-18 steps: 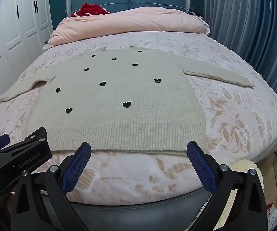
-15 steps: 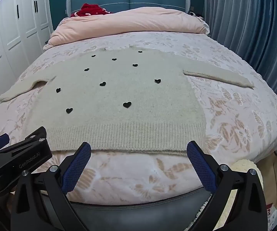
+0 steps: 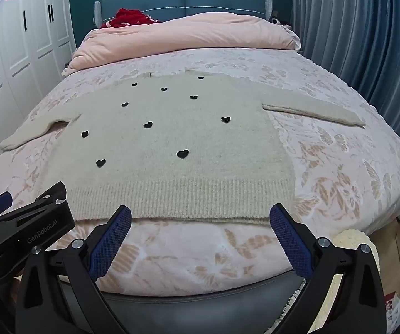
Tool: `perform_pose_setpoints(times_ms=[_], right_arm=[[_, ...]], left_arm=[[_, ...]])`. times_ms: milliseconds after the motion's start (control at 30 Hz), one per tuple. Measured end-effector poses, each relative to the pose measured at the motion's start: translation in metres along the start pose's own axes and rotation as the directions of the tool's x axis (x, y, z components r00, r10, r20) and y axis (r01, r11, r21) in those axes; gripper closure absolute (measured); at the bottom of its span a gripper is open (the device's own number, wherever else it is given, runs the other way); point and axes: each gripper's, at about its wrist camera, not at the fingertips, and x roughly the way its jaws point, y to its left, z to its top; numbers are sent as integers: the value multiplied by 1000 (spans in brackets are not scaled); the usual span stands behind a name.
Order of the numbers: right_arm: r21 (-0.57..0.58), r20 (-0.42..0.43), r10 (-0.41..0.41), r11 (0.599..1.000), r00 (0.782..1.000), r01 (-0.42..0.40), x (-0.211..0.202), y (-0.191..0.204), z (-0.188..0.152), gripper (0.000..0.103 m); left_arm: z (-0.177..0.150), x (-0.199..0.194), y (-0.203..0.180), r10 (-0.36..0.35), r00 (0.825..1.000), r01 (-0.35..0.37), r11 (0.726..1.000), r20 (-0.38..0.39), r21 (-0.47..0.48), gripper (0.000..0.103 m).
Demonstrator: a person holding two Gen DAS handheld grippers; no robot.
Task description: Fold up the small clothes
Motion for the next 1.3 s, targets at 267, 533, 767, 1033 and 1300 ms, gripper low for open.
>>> perform_pose_setpoints(times_ms=[267, 533, 767, 1033, 1300], right_arm=[[-3, 2, -3, 1000, 1000, 3, -1, 0, 0, 5], [-2, 2, -3, 1000, 1000, 3, -2, 0, -1, 5], [-3, 3, -3, 1000, 1000, 3, -2, 0, -1, 5], [-3, 3, -3, 1000, 1000, 3, -2, 0, -1, 5], [-2, 1, -3, 1000, 1000, 3, -2, -2, -2, 5]], left_arm=[[-3, -1, 1, 11, 1000, -11, 1000, 8, 8, 9], [-4, -3, 1, 12, 1000, -12, 1000, 9, 9, 9], [-4, -3, 2, 13, 1000, -13, 1000, 8, 10, 9], [-4, -3, 3, 17, 1000, -17, 1000, 7, 10, 9], [-5, -2, 3, 21, 1000, -21, 1000, 3, 7, 9]])
